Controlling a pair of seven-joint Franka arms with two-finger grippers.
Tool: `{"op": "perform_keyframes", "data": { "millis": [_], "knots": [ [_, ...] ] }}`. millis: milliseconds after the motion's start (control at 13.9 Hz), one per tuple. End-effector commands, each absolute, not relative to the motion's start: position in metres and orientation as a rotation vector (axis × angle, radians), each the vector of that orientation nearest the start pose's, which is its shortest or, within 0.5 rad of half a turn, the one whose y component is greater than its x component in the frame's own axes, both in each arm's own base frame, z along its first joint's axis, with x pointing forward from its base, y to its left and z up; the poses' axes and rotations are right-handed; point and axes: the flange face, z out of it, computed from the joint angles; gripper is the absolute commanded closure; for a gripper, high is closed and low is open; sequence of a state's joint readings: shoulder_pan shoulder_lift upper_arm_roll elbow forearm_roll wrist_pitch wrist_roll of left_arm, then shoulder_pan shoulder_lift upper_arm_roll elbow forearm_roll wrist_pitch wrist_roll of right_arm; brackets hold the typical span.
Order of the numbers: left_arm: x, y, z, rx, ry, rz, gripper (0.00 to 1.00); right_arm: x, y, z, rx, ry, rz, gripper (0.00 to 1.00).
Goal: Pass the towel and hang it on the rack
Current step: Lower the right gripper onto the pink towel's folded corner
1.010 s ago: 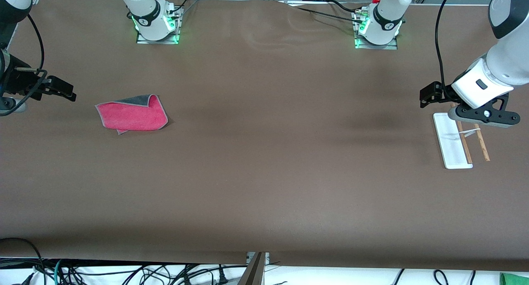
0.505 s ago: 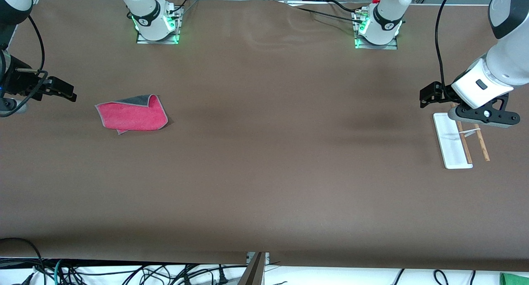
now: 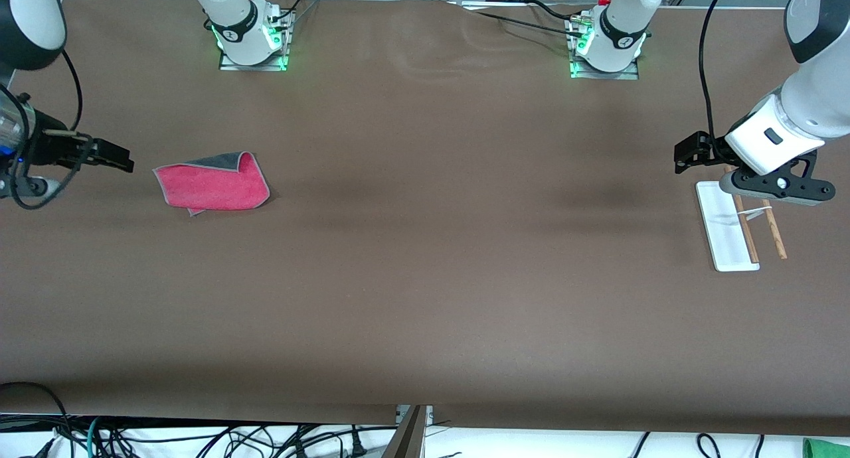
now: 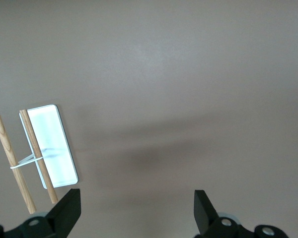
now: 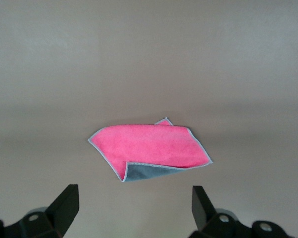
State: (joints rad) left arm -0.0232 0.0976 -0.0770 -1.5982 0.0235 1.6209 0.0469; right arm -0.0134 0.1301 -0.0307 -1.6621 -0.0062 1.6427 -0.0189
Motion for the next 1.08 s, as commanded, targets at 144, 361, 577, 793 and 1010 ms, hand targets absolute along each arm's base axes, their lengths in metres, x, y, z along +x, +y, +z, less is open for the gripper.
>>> {"op": "perform_keyframes", "data": {
  "millis": [144,361,577,793,1010],
  "knots": [
    [0.585,-0.054,0.567,-3.088,0.251,0.114,0.0,0.597,-0.008,0.448,-3.122,-0.01,0.426,0.0],
    [0.585,-0.054,0.567,-3.087,0.251,0.114,0.0,0.591,0.021,0.41,-3.139,0.034,0.427,0.0],
    [0.585,-0.054,0.567,-3.088,0.251,0.114,0.0,0.574,0.043,0.377,-3.155,0.113,0.409,0.0],
    [0.585,-0.054,0.568,-3.088,0.251,0.112,0.0,0.548,0.053,0.356,-3.163,0.169,0.398,0.0],
    [0.585,-0.055,0.567,-3.088,0.254,0.114,0.0,0.522,0.049,0.327,-3.163,0.282,0.418,0.0]
  ]
}}
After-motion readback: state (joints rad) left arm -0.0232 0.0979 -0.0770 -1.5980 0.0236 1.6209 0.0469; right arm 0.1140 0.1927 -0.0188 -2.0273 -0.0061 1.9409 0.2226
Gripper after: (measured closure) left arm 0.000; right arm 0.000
